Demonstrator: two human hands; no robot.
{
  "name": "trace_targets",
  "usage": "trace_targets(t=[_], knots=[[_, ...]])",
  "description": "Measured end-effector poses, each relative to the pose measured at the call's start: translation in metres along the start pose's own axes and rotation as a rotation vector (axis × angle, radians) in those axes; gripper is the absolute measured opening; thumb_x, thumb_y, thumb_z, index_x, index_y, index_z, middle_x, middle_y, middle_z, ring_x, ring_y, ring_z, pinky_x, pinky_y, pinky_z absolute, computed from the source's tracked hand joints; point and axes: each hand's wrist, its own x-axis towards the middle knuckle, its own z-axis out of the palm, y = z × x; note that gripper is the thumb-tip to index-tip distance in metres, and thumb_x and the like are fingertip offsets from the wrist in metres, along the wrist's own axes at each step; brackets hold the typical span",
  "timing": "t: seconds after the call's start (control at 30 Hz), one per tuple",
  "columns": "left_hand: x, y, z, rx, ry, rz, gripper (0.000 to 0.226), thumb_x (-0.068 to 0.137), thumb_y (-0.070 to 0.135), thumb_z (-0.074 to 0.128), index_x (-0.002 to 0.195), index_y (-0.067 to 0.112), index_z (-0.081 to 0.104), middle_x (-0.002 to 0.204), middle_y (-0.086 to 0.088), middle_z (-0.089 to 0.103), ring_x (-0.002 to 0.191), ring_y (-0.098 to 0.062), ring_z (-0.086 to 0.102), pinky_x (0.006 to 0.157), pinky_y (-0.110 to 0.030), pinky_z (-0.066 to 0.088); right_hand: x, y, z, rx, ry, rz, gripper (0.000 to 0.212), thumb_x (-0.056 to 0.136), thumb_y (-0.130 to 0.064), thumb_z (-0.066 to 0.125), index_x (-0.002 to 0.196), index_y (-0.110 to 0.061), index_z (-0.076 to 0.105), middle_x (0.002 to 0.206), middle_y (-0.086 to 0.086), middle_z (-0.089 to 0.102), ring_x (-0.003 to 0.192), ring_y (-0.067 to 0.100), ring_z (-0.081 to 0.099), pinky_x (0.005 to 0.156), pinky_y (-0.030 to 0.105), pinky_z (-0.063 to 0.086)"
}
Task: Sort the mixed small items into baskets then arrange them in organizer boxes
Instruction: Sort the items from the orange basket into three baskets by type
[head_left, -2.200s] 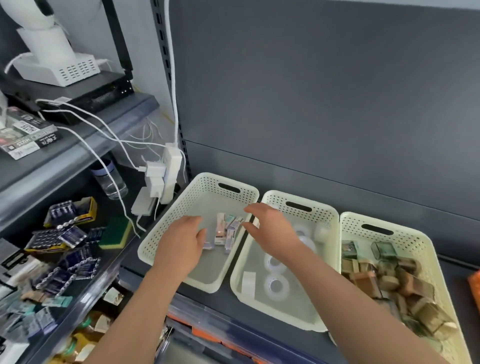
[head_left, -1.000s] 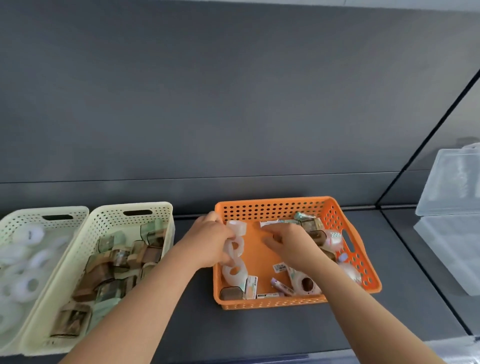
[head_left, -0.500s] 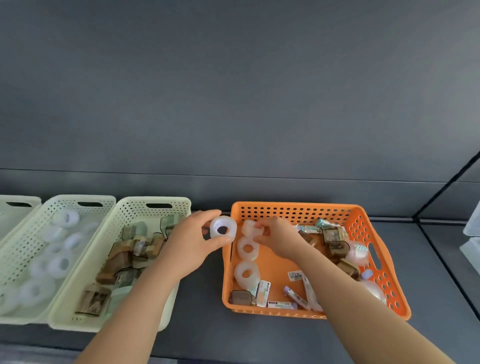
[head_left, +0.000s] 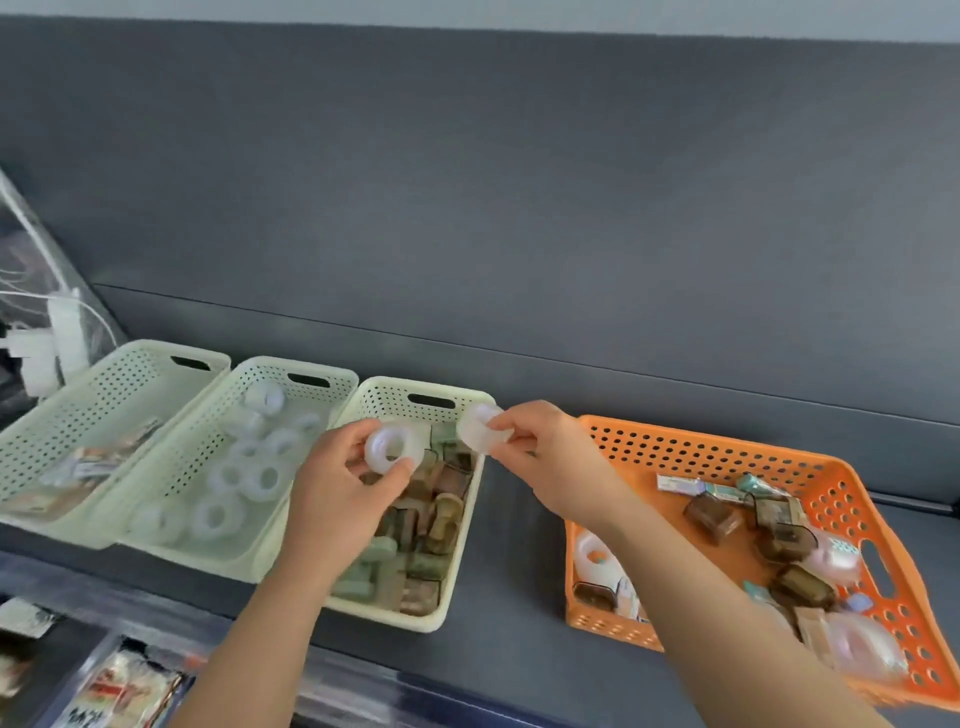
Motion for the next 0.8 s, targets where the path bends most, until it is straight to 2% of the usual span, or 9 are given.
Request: trace_targets(t=[0.07, 0.13, 0.27, 0.37, 0.4, 0.5, 0.6, 0.7, 0.8], knots=[[0.005, -0.019, -0.031, 0.032, 0.073, -0.020, 0.037, 0.076, 0.024, 0.076, 0.108, 0.031, 0.060, 0.110, 0.012, 0.059, 0.096, -0.002, 0.059, 0.074, -0.013, 0.042, 0.013, -0.020, 0.027, 0.000, -0.036, -0.050, 0.025, 0.090, -0.017, 0.061, 0.114, -0.016, 0.066, 0.110, -0.001, 0.055, 0.091, 0.012, 0.060, 0.090, 0.025, 0.048], [0.011, -0.040, -0.063, 0.058, 0.112, -0.041, 0.033, 0.076, 0.022, 0.076, 0.103, 0.032, 0.060, 0.107, 0.009, 0.060, 0.097, -0.007, 0.059, 0.077, -0.019, 0.043, 0.027, -0.041, 0.055, -0.017, -0.080, -0.082, 0.025, 0.089, -0.015, 0.061, 0.113, -0.016, 0.067, 0.111, -0.002, 0.050, 0.088, 0.011, 0.057, 0.092, 0.025, 0.047], [0.023, -0.081, -0.120, 0.167, 0.070, -0.055, 0.031, 0.077, 0.021, 0.074, 0.106, 0.025, 0.062, 0.105, 0.003, 0.062, 0.096, -0.015, 0.060, 0.082, -0.034, 0.050, 0.054, -0.082, 0.107, -0.076, -0.152, -0.130, 0.023, 0.090, -0.019, 0.061, 0.113, -0.019, 0.066, 0.119, 0.001, 0.051, 0.094, 0.013, 0.055, 0.093, 0.028, 0.046], [0.034, -0.101, -0.148, 0.257, 0.005, -0.033, 0.032, 0.079, 0.017, 0.072, 0.107, 0.026, 0.061, 0.106, 0.000, 0.058, 0.097, -0.016, 0.055, 0.076, -0.028, 0.045, 0.072, -0.105, 0.139, -0.156, -0.189, -0.123, 0.024, 0.091, -0.023, 0.060, 0.114, -0.021, 0.065, 0.122, 0.002, 0.052, 0.098, 0.014, 0.055, 0.093, 0.028, 0.044], [0.037, -0.106, -0.154, 0.293, -0.019, -0.038, 0.036, 0.080, 0.017, 0.071, 0.113, 0.024, 0.060, 0.110, -0.001, 0.057, 0.099, -0.017, 0.053, 0.077, -0.027, 0.041, 0.076, -0.110, 0.148, -0.179, -0.193, -0.113, 0.024, 0.092, -0.023, 0.059, 0.115, -0.021, 0.064, 0.123, 0.002, 0.052, 0.099, 0.015, 0.056, 0.093, 0.028, 0.044], [0.048, -0.122, -0.166, 0.372, -0.089, -0.060, 0.045, 0.083, 0.020, 0.069, 0.125, 0.018, 0.056, 0.123, -0.002, 0.056, 0.112, -0.020, 0.053, 0.086, -0.026, 0.037, 0.088, -0.119, 0.170, -0.254, -0.204, -0.069, 0.026, 0.093, -0.022, 0.055, 0.117, -0.020, 0.063, 0.129, 0.003, 0.050, 0.103, 0.019, 0.058, 0.089, 0.025, 0.042], [0.053, -0.133, -0.172, 0.427, -0.153, -0.053, 0.046, 0.086, 0.018, 0.065, 0.131, 0.017, 0.052, 0.132, -0.002, 0.055, 0.119, -0.020, 0.052, 0.095, -0.029, 0.039, 0.092, -0.121, 0.180, -0.350, -0.210, -0.025, 0.029, 0.096, -0.021, 0.049, 0.121, -0.017, 0.063, 0.133, 0.005, 0.049, 0.114, 0.021, 0.054, 0.093, 0.027, 0.041], [0.054, -0.134, -0.171, 0.469, -0.143, 0.030, 0.040, 0.091, 0.012, 0.056, 0.131, 0.013, 0.052, 0.130, -0.005, 0.056, 0.118, -0.022, 0.052, 0.093, -0.030, 0.040, 0.085, -0.119, 0.179, -0.366, -0.194, 0.000, 0.031, 0.097, -0.021, 0.047, 0.123, -0.018, 0.063, 0.140, 0.002, 0.048, 0.123, 0.019, 0.049, 0.097, 0.026, 0.039], [0.053, -0.122, -0.164, 0.442, -0.107, 0.141, 0.036, 0.093, 0.013, 0.054, 0.129, 0.014, 0.054, 0.130, -0.001, 0.056, 0.118, -0.019, 0.052, 0.093, -0.026, 0.038, 0.070, -0.117, 0.165, -0.363, -0.152, 0.006, 0.032, 0.097, -0.026, 0.048, 0.128, -0.022, 0.059, 0.145, -0.004, 0.045, 0.128, 0.016, 0.046, 0.105, 0.029, 0.038]])
